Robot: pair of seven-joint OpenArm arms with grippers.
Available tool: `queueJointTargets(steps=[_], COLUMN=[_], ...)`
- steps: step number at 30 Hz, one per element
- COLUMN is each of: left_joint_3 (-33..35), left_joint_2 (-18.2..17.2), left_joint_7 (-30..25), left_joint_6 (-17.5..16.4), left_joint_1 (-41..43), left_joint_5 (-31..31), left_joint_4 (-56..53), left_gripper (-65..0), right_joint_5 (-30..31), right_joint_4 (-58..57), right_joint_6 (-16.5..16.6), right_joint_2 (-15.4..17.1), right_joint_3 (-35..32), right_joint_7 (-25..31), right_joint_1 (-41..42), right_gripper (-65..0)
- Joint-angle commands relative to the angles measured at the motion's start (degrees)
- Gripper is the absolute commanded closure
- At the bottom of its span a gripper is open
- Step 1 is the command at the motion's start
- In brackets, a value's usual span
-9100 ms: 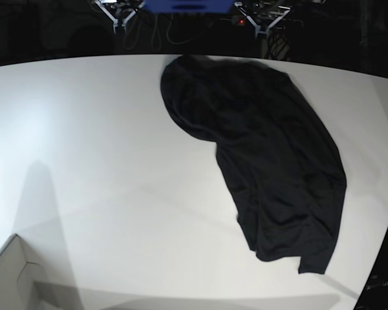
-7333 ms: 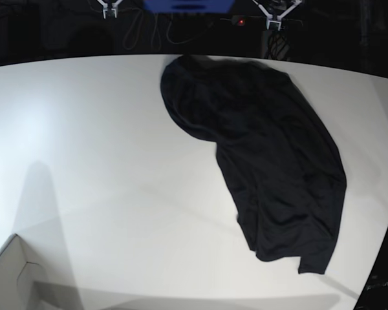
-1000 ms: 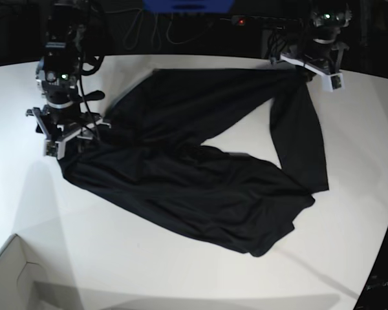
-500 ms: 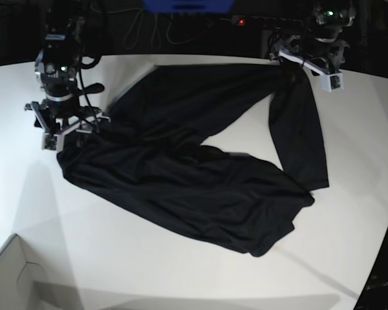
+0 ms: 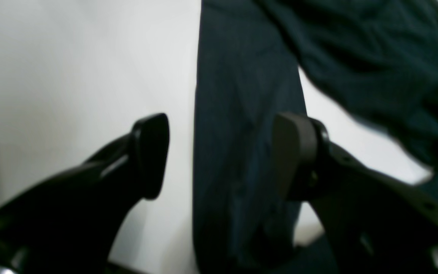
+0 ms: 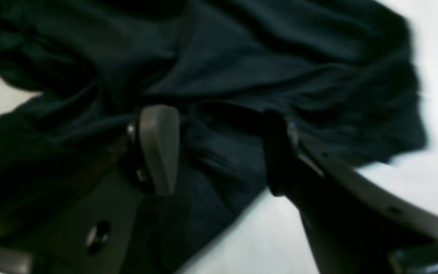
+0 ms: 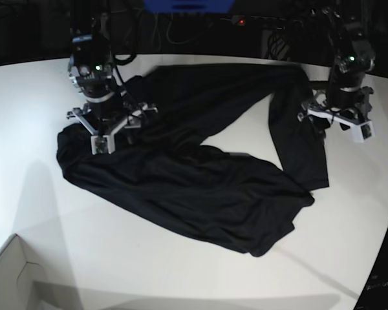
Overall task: Layout the t-shirt on the table in an organized manner, then fold the t-shirt properly
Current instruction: 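Release the shirt and raise both grippers to new positions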
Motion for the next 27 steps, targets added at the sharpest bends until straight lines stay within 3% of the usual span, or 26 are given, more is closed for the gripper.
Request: queueJointTargets(steps=[1,12,14,17,18,27], left_joint_3=[-0.2,-0.2,-0.2,-0.2,-0.2,-0.1], left_joint_2=[-0.4,-2.1,-2.8,-2.9,-2.9,-3.0], left_joint_7=[-1.0,-1.2,-1.1,-1.5,-1.5,-1.5], left_joint_6=[0.0,0.0,0.0,0.0,0.0,0.0], left_joint_1=[-0.6,-2.1,-2.3,-2.7,-3.4,-12.6], left_joint_5=[0.0,0.0,-0.2,-0.1,0.0,0.1], left_joint_4=[0.3,-4.3,-5.7,-6.8,-7.0,-17.8], left_gripper=[-41.4,-41.4,-41.4,-41.3,-41.4,-41.5], right_joint_5=[-0.2,-0.2,-0.2,-0.2,-0.3,-0.3], right_joint_4=[-0.8,-7.7,-7.4,-6.3,-5.7,5.7], right_joint_6=[-0.2,-0.2,-0.2,-0.2,-0.2,0.0], right_joint_2=[0.1,-0.8,-0.8,-0.6,-0.5,0.0], right_joint_3=[0.3,0.2,0.2,0.6,0.6,7.7], right_joint_7=[1.0,1.4,1.4,0.8,0.7,1.4], right_joint_1=[0.5,3.4,3.0,2.7,1.9,-6.4], right_gripper=[-35.1,-33.2,-25.8,-3.4,0.0,0.0])
